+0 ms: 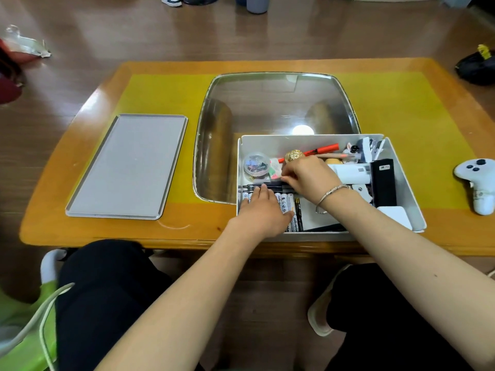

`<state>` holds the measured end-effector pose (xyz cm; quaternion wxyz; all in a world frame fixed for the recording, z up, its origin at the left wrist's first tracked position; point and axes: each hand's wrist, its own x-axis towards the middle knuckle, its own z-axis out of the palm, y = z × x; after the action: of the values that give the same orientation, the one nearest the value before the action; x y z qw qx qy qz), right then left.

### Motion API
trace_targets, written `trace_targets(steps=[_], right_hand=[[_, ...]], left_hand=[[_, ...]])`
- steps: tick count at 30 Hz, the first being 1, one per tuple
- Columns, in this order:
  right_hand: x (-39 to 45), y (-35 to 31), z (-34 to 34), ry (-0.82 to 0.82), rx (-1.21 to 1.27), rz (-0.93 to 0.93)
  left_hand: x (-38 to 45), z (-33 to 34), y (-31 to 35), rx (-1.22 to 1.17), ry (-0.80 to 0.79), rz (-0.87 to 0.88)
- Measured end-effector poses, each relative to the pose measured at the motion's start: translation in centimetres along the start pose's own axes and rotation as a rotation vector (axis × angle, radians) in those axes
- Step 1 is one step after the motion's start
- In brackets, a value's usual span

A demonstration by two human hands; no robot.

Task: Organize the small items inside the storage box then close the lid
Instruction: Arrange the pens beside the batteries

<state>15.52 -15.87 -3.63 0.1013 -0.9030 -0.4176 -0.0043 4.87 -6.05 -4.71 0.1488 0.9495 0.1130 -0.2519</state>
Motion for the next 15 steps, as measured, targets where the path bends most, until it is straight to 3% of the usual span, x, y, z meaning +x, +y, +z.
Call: trace_targets(steps=[7,15], right_hand=[[0.9,-1.3,1.3,-0.199,-0.296,0.083],[2.1,-1.8,1.8,-0.281,-0.341,0.014]], left_hand=[[0.0,0.2,0.0,0.023,0.028,-0.004],[0.1,0.5,-0.2,0.0,0.058,0.004]])
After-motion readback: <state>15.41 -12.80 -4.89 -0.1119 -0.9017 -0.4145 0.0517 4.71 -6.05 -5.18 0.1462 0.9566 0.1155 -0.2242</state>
